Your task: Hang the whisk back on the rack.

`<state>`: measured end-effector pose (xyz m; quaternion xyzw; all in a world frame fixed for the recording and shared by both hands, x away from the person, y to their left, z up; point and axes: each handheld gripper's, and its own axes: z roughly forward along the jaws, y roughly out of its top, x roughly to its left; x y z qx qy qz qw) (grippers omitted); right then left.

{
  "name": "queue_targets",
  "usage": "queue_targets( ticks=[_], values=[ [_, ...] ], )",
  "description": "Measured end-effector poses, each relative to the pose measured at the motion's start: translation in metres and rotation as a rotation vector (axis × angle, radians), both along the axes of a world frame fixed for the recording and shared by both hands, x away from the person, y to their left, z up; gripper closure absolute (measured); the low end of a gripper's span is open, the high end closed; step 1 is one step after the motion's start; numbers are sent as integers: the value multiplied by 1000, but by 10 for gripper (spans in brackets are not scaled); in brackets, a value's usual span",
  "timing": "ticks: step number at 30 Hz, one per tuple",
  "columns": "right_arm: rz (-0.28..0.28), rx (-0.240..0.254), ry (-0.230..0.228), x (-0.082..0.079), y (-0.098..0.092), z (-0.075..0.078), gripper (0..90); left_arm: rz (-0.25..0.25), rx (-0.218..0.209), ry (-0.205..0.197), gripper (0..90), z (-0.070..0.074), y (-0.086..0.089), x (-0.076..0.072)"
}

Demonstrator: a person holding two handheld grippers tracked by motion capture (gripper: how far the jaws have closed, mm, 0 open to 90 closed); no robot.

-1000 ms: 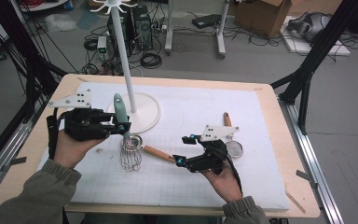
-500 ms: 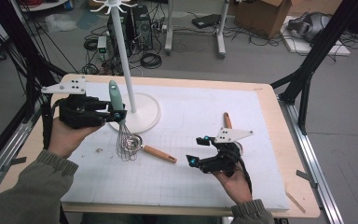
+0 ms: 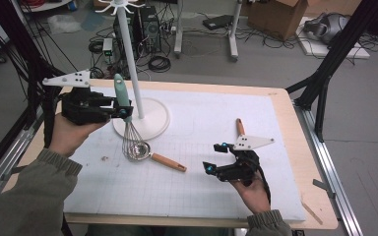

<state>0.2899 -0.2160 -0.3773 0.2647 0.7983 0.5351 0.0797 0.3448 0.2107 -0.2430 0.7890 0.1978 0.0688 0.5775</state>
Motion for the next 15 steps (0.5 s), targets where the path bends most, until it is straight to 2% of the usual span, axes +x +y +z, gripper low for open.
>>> queue_targets(
  ticks=[15],
  values=[
    [-22, 10, 6, 3, -8, -3, 218, -5, 1, -2, 686, 25, 0, 24]
  ],
)
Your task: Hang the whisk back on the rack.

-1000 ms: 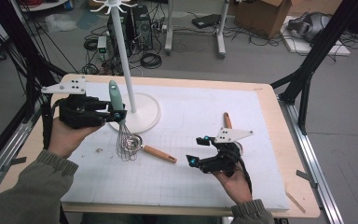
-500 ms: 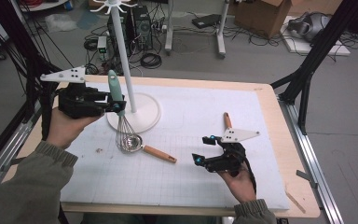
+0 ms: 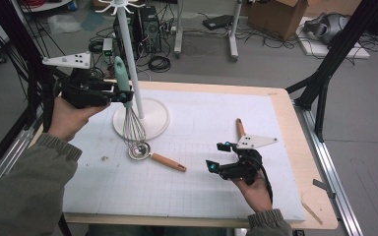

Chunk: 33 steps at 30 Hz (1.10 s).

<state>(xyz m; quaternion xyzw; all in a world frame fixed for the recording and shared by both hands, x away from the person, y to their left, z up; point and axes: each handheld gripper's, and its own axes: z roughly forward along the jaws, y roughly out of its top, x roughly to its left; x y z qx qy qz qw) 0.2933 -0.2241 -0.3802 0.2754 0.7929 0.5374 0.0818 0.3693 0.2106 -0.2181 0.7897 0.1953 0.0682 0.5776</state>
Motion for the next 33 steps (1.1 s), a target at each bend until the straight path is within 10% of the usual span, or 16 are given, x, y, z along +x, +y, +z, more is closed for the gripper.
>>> queue_targets(
  ticks=[33],
  values=[
    [-29, -6, 19, 1, -3, -6, 213, -30, -26, 13, 686, 57, 13, 48]
  ],
)
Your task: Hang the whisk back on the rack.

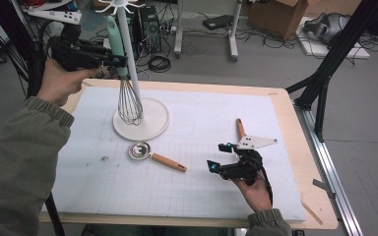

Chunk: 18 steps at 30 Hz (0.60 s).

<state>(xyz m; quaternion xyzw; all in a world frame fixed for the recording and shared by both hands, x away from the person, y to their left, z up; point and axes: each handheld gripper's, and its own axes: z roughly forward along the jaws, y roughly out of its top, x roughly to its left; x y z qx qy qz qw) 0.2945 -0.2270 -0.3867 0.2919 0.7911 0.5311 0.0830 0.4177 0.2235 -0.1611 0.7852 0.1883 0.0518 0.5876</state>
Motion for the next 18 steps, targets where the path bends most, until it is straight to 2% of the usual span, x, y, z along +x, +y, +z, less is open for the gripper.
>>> queue_targets(
  ticks=[7, 18],
  values=[
    [-2, 6, 2, 2, -1, 0, 212, -7, -18, 4, 686, 8, 1, 9],
    [-5, 16, 12, 3, -3, -1, 212, -17, -27, 39, 686, 2, 5, 25]
  ],
)
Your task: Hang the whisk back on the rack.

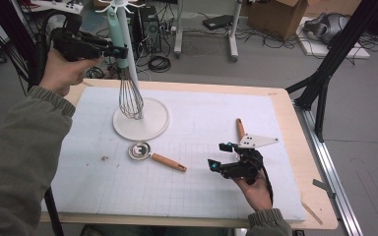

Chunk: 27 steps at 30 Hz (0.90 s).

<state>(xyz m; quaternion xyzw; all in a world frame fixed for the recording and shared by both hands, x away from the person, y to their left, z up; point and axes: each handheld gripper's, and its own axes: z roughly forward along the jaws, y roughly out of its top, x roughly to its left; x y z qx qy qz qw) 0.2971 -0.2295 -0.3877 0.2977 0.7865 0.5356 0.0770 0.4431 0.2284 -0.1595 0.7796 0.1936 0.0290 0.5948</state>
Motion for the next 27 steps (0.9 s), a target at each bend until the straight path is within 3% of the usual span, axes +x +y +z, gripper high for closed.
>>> queue_targets(
  ticks=[11, 27],
  values=[
    [3, 11, -8, 0, -1, 0, 212, 8, -24, 25, 685, -5, 3, 10],
    [7, 24, -4, 0, -2, 1, 213, 24, -13, 48, 685, -10, 1, 21]
  ],
)
